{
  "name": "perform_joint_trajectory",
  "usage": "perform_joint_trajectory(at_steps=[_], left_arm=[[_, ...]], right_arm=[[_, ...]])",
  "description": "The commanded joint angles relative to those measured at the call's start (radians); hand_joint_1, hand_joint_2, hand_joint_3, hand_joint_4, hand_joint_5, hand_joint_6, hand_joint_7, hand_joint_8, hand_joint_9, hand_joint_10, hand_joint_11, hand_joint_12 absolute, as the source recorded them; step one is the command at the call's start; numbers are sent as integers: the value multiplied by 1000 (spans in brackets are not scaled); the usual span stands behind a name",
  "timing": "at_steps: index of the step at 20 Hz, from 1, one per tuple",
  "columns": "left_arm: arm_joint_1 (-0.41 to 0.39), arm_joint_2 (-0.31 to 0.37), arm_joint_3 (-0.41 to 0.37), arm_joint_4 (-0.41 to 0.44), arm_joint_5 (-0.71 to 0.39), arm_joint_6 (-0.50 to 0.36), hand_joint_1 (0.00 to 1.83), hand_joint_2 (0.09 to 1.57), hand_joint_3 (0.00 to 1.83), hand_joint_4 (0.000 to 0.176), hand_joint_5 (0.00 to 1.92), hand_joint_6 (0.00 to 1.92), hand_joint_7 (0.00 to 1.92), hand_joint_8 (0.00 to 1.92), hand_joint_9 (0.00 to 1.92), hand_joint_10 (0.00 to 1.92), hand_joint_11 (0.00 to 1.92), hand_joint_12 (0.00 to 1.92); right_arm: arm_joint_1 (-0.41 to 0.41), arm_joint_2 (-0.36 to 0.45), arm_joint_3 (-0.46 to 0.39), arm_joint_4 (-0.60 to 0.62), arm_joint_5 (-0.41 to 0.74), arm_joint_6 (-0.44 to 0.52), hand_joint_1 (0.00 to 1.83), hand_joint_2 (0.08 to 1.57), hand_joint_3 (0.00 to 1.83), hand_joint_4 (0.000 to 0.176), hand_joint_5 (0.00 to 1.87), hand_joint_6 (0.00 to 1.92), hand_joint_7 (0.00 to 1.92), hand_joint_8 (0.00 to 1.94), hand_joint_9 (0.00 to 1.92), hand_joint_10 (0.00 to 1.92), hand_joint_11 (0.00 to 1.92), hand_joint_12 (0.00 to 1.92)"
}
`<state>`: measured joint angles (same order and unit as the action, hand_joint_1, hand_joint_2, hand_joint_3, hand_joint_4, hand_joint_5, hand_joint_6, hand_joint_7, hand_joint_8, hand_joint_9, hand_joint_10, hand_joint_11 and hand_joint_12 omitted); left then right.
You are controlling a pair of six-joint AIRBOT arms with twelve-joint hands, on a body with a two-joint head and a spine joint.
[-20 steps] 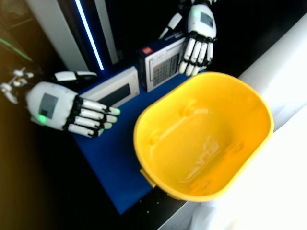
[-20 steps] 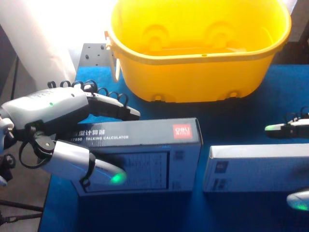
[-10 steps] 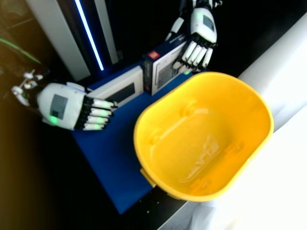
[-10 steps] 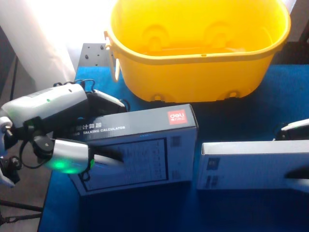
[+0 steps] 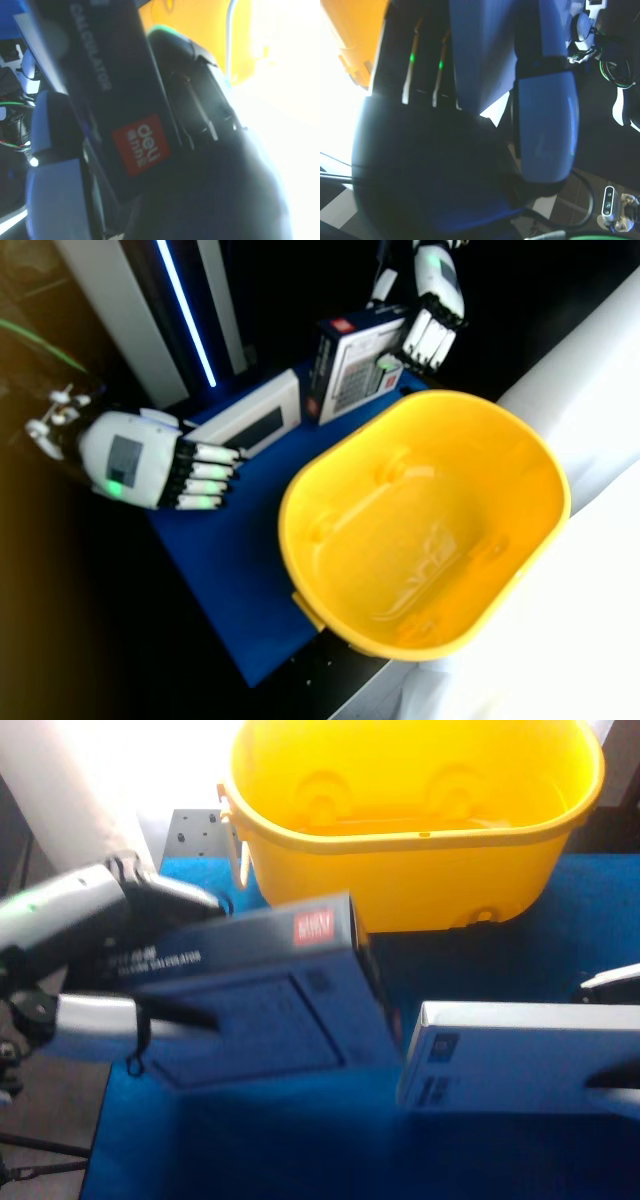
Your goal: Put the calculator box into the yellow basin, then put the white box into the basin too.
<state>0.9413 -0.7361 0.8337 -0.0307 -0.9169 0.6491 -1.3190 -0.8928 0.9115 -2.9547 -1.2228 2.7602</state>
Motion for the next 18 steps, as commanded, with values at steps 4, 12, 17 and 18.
perform_joint_trajectory(at_steps=[4,12,17,18], left_arm=[[-9,44,-23,-10,-316,-15,1364,1155,2,0,772,1200,953,1013,861,1358,825,1582],[-222,9,49,28,-431,-9,1322,1200,4,0,775,1119,791,1397,815,1384,747,1463],[-419,-56,127,90,-305,-9,1367,1211,2,0,749,1168,740,1454,765,1403,739,1439],[-489,-61,137,133,-254,-9,1353,1190,0,0,784,1148,782,1360,830,1357,793,1395]], right_arm=[[7,5,-2,-9,-144,17,1380,1105,0,0,945,966,968,928,979,1232,862,1484],[6,2,6,1,-140,17,1386,1094,1,0,963,881,1005,883,992,1254,881,1554],[6,-6,21,12,-107,16,1373,1150,0,0,889,885,878,1173,875,1456,882,1701],[6,-10,25,14,-100,16,1377,1139,0,0,897,888,908,1106,910,1411,902,1656]])
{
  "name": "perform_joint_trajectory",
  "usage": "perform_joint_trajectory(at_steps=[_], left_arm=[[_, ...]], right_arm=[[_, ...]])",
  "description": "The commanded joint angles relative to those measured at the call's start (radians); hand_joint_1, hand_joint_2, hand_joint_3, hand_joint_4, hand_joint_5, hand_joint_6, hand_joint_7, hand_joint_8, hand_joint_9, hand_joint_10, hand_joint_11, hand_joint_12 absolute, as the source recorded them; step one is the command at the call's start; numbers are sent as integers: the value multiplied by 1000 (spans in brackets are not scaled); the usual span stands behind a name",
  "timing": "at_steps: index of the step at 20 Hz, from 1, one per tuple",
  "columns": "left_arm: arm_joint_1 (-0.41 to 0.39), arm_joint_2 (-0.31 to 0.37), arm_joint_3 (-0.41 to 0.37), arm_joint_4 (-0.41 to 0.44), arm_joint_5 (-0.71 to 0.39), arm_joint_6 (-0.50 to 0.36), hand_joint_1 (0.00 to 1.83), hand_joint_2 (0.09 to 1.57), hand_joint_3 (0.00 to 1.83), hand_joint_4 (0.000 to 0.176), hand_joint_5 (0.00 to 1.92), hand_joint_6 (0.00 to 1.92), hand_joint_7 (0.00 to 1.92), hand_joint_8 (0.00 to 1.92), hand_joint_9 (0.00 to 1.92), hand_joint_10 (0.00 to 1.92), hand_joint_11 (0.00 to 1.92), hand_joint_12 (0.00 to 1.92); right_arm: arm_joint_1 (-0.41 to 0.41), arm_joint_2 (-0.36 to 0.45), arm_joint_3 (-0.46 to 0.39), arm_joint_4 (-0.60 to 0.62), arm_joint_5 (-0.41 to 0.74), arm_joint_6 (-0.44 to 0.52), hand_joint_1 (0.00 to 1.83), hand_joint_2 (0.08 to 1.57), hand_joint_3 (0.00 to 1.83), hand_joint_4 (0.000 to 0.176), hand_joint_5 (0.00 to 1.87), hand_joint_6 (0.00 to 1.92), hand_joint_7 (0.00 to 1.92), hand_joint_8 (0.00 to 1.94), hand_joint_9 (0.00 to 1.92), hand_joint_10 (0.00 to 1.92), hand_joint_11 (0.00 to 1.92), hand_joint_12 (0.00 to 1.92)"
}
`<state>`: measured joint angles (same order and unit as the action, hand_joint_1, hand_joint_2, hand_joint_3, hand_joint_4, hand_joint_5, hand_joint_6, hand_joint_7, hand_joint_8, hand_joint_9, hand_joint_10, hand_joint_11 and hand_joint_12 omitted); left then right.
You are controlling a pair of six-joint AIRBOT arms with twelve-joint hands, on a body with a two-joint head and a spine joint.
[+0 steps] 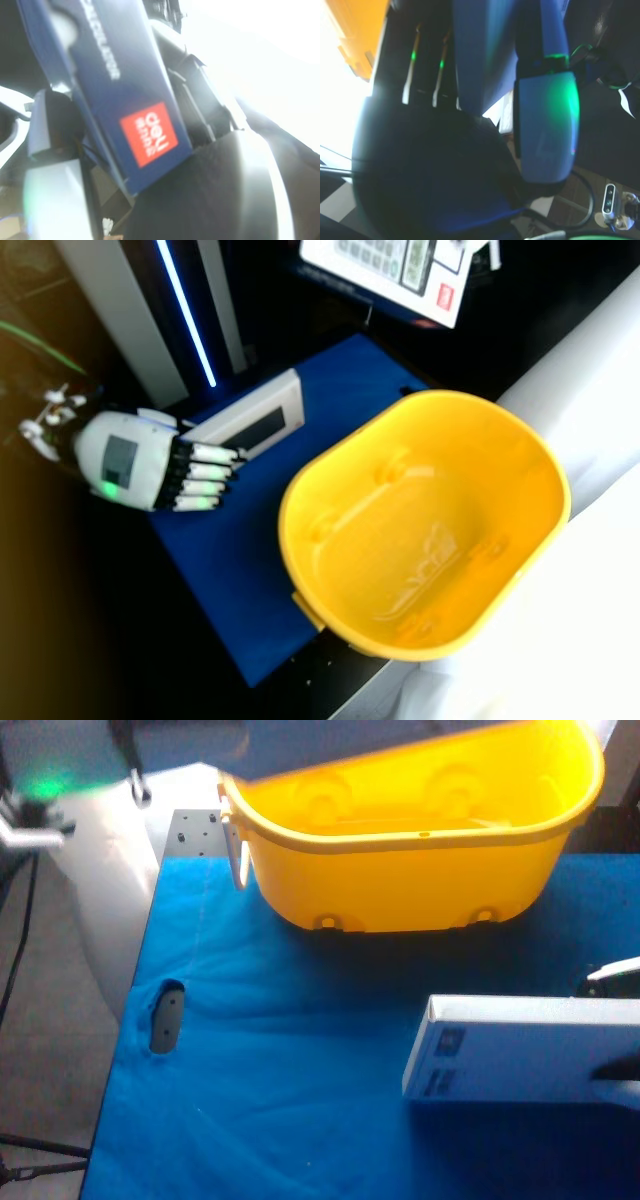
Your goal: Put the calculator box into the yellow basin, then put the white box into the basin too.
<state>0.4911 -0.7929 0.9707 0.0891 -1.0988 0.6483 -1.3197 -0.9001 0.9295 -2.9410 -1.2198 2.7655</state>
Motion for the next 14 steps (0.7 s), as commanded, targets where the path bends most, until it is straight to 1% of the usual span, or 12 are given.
perform_joint_trajectory(at_steps=[1,2,3,5,6,7,8,9,10,11,12,14], left_arm=[[-48,-5,1,18,-66,-9,1353,1190,0,0,784,1148,782,1360,830,1357,793,1395],[-96,-10,8,39,-40,-9,1356,1179,0,0,819,1124,801,1306,836,1358,791,1432],[-140,-20,21,53,-15,-8,1354,1181,0,0,837,1104,769,1327,830,1382,788,1460],[-186,-38,45,66,23,-8,1355,1181,0,0,820,1139,770,1302,844,1370,793,1461],[-231,-60,66,82,62,-7,1353,1186,1,0,795,1182,753,1317,861,1349,801,1432],[-242,-66,71,86,75,-7,1358,1172,0,0,834,1141,769,1272,893,1298,806,1383],[-274,-84,87,92,113,-3,1361,1163,0,0,850,1113,779,1247,911,1275,811,1332],[-287,-94,98,93,132,-1,1355,1179,4,0,798,1165,750,1294,892,1317,785,1333],[-301,-111,114,94,161,2,1358,1175,0,0,805,1159,787,1233,883,1343,783,1340],[-314,-131,132,97,190,2,1356,1177,1,0,812,1167,793,1214,857,1379,748,1358],[-326,-152,150,101,220,4,1353,1179,0,0,851,1118,786,1233,818,1415,693,1375],[-350,-199,191,104,291,16,1359,1168,0,0,854,1087,805,1232,855,1366,714,1376]], right_arm=[[7,-3,7,0,-102,11,1377,1139,0,0,897,888,908,1106,910,1411,902,1656],[7,-3,7,2,-101,11,1382,1118,0,0,921,906,962,980,959,1328,902,1587],[7,-5,8,2,-97,11,1382,1113,0,0,933,895,964,974,970,1307,898,1573],[8,-8,12,3,-91,11,1384,1104,0,0,960,880,971,942,974,1290,874,1562],[9,-13,17,3,-87,11,1382,1111,1,0,963,839,953,1005,946,1336,863,1600],[9,-14,17,3,-87,11,1382,1106,0,0,963,897,961,968,961,1288,836,1565],[13,-15,18,3,-84,11,1384,1101,0,0,971,874,980,942,967,1285,852,1568],[15,-16,19,3,-82,11,1381,1113,2,0,981,809,948,1020,921,1373,848,1655],[18,-17,20,3,-79,11,1385,1100,0,0,996,844,990,919,948,1309,822,1616],[22,-20,21,3,-74,11,1386,1094,0,0,987,884,1005,878,974,1263,834,1582],[25,-23,23,2,-69,11,1388,1087,0,0,986,907,1026,823,997,1220,845,1529],[27,-26,25,0,-65,11,1389,1083,0,0,990,905,1026,805,1016,1198,879,1498]])
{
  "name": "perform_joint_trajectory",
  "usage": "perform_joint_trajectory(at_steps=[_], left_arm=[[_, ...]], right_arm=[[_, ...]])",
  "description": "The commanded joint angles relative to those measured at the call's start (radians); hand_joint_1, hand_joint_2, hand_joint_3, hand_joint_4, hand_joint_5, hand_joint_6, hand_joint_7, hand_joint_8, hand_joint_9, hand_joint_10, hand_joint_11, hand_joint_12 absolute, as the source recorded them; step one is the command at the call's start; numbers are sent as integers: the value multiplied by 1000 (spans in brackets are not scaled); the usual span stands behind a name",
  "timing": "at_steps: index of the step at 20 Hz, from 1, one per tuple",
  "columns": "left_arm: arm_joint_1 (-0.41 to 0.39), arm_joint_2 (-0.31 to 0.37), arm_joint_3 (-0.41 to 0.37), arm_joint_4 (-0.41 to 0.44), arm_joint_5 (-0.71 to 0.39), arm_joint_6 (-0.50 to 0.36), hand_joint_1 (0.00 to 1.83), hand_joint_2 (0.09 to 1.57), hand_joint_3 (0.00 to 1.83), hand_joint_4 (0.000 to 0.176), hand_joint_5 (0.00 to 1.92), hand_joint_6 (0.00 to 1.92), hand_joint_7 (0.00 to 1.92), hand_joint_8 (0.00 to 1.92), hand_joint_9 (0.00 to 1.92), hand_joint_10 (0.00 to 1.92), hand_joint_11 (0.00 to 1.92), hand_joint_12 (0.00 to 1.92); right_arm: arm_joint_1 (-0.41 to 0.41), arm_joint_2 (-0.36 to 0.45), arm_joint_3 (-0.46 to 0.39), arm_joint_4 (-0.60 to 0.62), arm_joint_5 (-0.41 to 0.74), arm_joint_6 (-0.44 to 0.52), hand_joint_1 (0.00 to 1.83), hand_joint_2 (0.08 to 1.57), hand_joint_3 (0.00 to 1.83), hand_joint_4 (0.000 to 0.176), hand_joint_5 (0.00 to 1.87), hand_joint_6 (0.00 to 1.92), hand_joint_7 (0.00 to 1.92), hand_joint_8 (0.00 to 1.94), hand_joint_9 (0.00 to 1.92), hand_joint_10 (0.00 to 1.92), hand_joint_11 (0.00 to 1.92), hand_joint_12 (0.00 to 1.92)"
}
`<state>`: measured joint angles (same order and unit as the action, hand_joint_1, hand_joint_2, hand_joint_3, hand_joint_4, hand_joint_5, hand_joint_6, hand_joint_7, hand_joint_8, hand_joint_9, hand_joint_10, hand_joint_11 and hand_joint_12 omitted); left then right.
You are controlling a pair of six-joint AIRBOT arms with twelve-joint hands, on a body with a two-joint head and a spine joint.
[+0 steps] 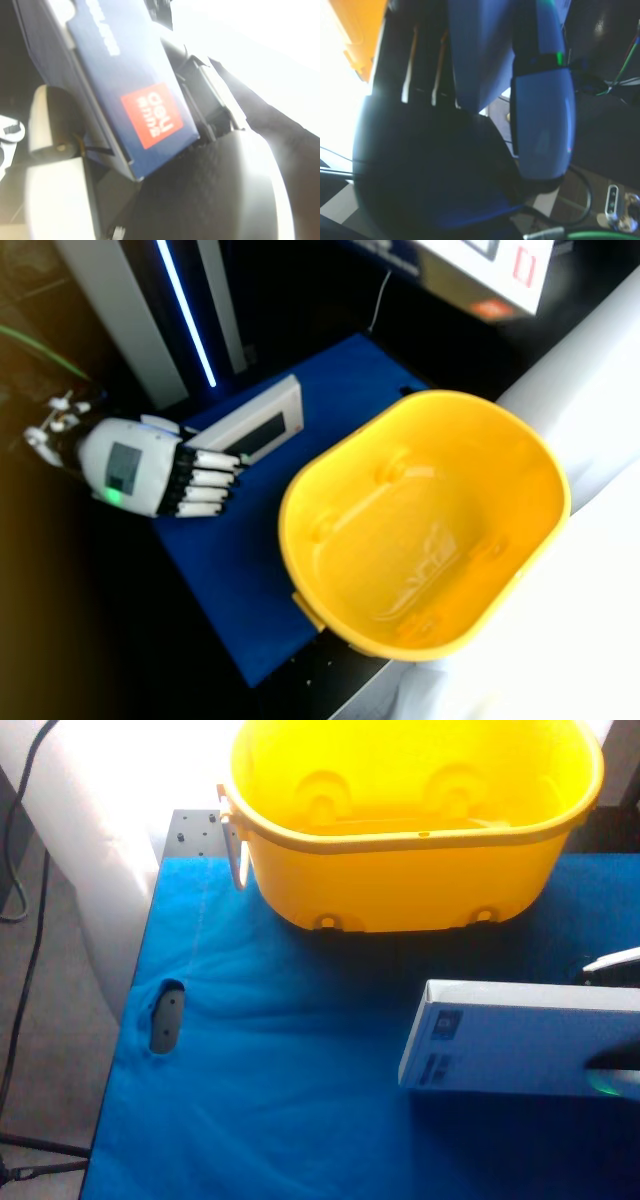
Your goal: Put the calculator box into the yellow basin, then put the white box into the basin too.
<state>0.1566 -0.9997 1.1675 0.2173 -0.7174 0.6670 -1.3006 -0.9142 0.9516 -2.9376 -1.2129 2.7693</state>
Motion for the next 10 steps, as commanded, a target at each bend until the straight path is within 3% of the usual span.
perform_joint_trajectory(at_steps=[1,3,4,5,7,10], left_arm=[[-23,-12,10,-24,-58,7,1361,1166,0,0,817,1063,827,1235,882,1355,788,1385],[-30,-54,48,-25,3,21,1370,1140,0,0,843,1054,900,1117,927,1261,826,1333],[-30,-86,78,-27,25,21,1368,1143,1,0,862,1041,889,1120,896,1308,724,1473],[-27,-116,106,-31,52,21,1366,1151,2,0,857,1083,869,1139,874,1326,712,1492],[-13,-167,157,-47,98,21,1363,1156,0,0,846,1138,855,1165,869,1293,753,1355],[10,-224,218,-68,155,21,1361,1170,2,0,789,1201,835,1180,866,1338,773,1400]], right_arm=[[9,-13,3,-4,-70,7,1388,1084,0,0,981,916,1013,816,1029,1184,900,1483],[13,-16,5,-6,-66,7,1389,1079,0,0,993,903,1025,797,1036,1172,912,1477],[14,-17,7,-7,-64,7,1389,1079,0,0,994,930,1020,786,1040,1151,896,1463],[14,-18,8,-8,-63,7,1389,1080,0,0,1000,926,1012,793,1036,1156,899,1460],[15,-21,10,-10,-62,7,1392,1073,0,0,1004,885,1037,771,1059,1140,934,1458],[17,-21,11,-12,-60,7,1391,1075,1,0,992,928,1023,775,1062,1118,924,1393]])
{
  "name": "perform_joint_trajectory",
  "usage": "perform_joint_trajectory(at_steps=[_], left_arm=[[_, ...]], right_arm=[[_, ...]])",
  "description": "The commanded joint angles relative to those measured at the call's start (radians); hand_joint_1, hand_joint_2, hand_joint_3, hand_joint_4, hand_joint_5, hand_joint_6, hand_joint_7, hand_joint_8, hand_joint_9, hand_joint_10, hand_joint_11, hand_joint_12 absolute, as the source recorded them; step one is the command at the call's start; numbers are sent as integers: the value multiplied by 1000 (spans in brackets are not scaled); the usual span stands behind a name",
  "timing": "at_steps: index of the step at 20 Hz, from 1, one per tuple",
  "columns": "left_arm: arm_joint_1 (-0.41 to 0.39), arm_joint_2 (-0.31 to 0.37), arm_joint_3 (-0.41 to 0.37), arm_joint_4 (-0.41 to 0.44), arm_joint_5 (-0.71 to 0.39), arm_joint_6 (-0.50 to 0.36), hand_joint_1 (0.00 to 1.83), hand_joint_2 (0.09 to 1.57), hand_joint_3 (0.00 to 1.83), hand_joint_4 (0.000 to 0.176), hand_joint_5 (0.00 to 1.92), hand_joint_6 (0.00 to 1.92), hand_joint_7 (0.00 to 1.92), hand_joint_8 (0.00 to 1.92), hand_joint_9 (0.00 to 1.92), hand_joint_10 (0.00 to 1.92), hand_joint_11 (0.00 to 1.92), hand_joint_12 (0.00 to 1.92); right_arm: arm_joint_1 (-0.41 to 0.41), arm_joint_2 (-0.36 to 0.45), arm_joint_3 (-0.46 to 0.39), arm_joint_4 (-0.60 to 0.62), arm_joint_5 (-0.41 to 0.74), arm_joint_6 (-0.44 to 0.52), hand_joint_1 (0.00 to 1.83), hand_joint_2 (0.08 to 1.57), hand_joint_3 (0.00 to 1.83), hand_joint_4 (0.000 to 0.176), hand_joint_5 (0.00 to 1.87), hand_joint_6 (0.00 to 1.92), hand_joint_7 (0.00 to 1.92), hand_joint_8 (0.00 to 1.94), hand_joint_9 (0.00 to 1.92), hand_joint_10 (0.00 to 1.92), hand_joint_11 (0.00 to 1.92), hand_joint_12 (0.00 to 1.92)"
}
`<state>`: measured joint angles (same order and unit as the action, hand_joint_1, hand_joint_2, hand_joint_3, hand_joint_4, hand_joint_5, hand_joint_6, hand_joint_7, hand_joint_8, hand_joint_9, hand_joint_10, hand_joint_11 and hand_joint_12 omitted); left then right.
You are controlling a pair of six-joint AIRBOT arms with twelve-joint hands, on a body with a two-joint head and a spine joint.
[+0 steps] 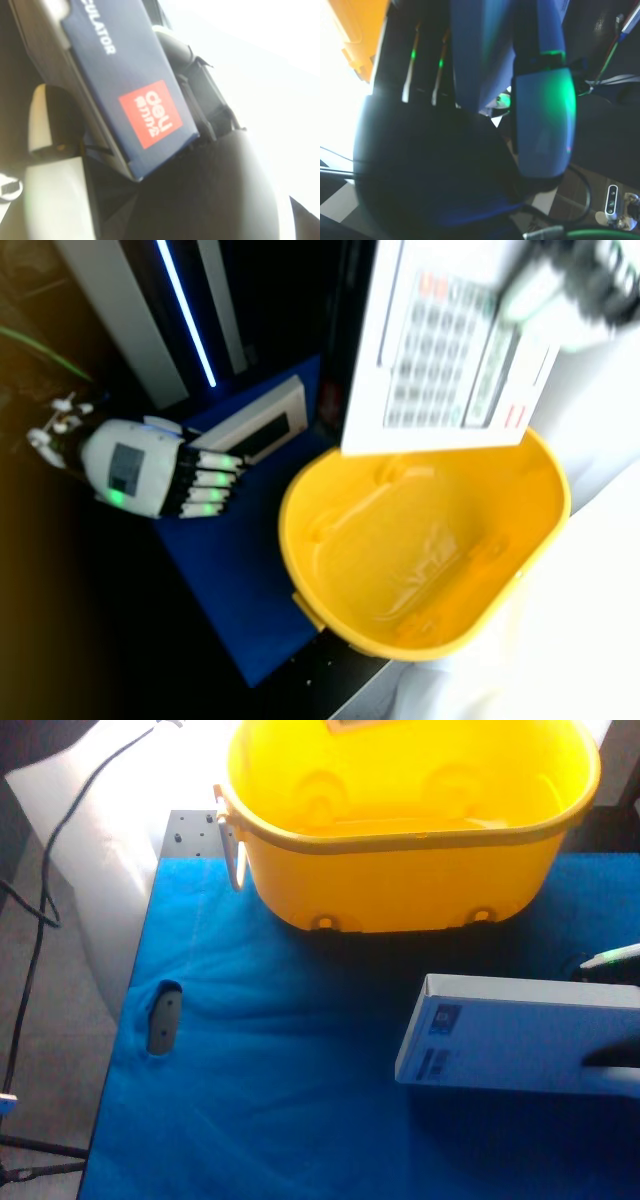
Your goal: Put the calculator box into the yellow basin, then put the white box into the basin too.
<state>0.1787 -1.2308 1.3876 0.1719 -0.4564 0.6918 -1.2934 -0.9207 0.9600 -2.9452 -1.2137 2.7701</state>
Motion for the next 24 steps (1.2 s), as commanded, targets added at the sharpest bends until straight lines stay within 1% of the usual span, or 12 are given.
perform_joint_trajectory(at_steps=[1,7,8,9,10,14,17,18,19,22,23,24], left_arm=[[-5,-10,17,-27,-83,-4,1361,1172,2,0,779,1205,830,1190,871,1340,777,1408],[35,-54,73,-40,-4,-4,1356,1184,1,0,763,1202,817,1243,829,1416,680,1631],[38,-55,77,-44,2,-4,1041,1123,0,0,635,903,612,740,491,1013,180,1706],[39,-56,82,-48,8,-4,1041,1123,0,0,635,903,612,740,491,1013,180,1706],[40,-57,87,-53,11,-4,911,1018,0,0,552,471,534,294,384,632,12,1576],[44,-59,92,-61,16,-4,776,912,0,0,429,46,294,3,88,296,0,1117],[46,-59,94,-67,14,-3,759,905,0,4,357,9,192,4,28,171,0,852],[46,-58,94,-69,11,-3,727,897,0,24,325,1,163,0,27,129,0,782],[46,-53,91,-73,-1,-3,721,867,0,49,319,3,152,4,23,114,0,767],[48,-33,80,-84,-26,-3,679,884,0,51,320,1,198,4,92,97,0,843],[50,-16,67,-91,-47,-3,624,931,11,0,324,1,225,1,128,61,0,824],[51,7,48,-92,-69,-3,624,931,11,0,324,1,225,1,128,61,0,824]], right_arm=[[10,-15,3,-5,-60,6,1390,1075,1,0,997,932,1018,774,1057,1123,927,1388],[13,-15,3,-6,-60,6,1388,1086,1,0,978,909,980,884,1045,1154,923,1390],[14,-15,3,-6,-60,6,1478,1159,1,0,782,1138,813,1018,899,1211,702,1682],[15,-15,3,-8,-60,7,1478,1159,1,0,782,1138,813,1018,899,1211,702,1682],[17,-15,3,-9,-60,7,1391,1094,0,0,941,964,974,877,1048,1145,932,1379],[20,-15,2,-13,-60,7,1389,1084,0,0,968,904,999,849,1055,1150,960,1384],[20,-15,2,-14,-60,7,1388,1087,1,0,970,894,985,882,1047,1167,959,1418],[21,-15,2,-15,-60,7,1388,1087,0,0,960,913,986,883,1054,1152,957,1402],[23,-15,2,-16,-61,7,1386,1097,2,0,978,849,950,991,1002,1237,933,1484],[37,-7,1,-33,-62,8,1383,1100,1,0,1003,796,965,996,958,1289,880,1561],[47,-2,0,-47,-66,13,1376,1113,2,0,932,962,985,943,920,1305,803,1548],[57,2,-2,-63,-79,22,1376,1113,2,0,932,962,985,943,920,1305,803,1548]])
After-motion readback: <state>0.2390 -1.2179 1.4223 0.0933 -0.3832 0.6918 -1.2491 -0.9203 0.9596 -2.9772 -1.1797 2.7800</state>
